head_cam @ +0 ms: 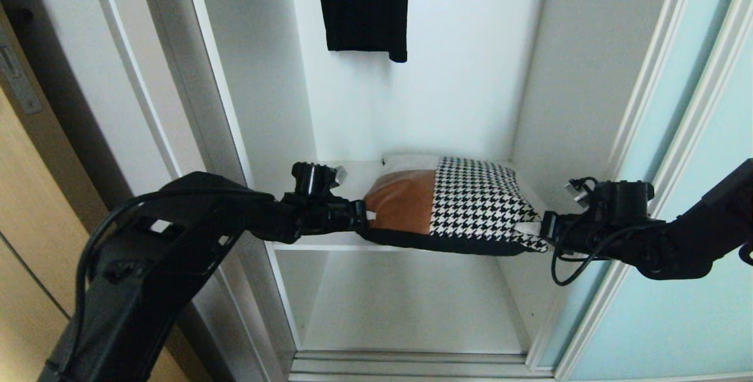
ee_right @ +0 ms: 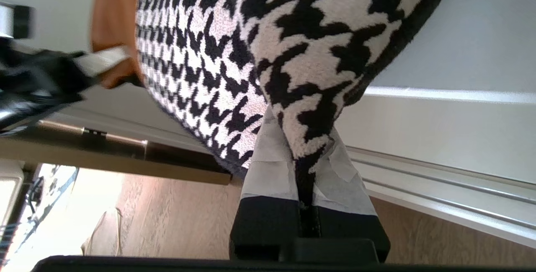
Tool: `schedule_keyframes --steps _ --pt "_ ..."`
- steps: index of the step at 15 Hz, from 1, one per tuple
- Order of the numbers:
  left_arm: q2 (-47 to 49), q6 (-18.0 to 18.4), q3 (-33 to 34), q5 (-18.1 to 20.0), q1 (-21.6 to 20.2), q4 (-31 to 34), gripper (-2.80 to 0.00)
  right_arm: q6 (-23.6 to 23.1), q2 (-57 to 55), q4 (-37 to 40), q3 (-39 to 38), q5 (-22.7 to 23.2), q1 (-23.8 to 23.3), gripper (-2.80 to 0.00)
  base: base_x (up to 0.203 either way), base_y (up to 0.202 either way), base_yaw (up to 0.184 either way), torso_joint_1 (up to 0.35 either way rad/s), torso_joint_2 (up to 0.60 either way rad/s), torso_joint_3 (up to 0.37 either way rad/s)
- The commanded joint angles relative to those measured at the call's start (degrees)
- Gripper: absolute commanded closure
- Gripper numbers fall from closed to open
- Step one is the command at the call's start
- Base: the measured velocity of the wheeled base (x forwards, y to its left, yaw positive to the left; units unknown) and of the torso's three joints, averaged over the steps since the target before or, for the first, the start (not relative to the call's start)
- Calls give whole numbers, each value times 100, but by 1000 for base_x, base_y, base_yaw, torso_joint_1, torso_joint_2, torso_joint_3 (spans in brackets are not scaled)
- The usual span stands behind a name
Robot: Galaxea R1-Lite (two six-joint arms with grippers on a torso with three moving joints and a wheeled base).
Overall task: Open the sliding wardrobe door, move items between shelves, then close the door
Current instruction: Place the pillow on the lower shelf
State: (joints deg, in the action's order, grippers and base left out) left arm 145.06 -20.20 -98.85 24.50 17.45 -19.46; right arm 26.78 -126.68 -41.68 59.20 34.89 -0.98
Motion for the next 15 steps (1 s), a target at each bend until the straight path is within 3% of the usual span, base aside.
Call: schedule_keyframes --steps 1,3,4,7,15 --pt "-772 -19 507 -263 93 -48 0 18 205 -160 -224 11 123 0 0 0 0 0 0 0" --pt "-1076 -34 952 -876 252 -142 0 15 565 -239 -479 -3 313 0 0 0 0 0 0 0" --pt "-1280 -44 1134 -983 289 -163 0 9 762 -236 -598 -12 442 0 0 0 0 0 0 0" --pt "-1972 -140 1804 -1033 477 -171 0 -89 1299 -144 -872 -23 751 0 0 0 0 0 0 0" --pt "-3667 -160 3522 -1242 1006 -181 0 -63 3496 976 -1873 -33 912 0 0 0 0 0 0 0"
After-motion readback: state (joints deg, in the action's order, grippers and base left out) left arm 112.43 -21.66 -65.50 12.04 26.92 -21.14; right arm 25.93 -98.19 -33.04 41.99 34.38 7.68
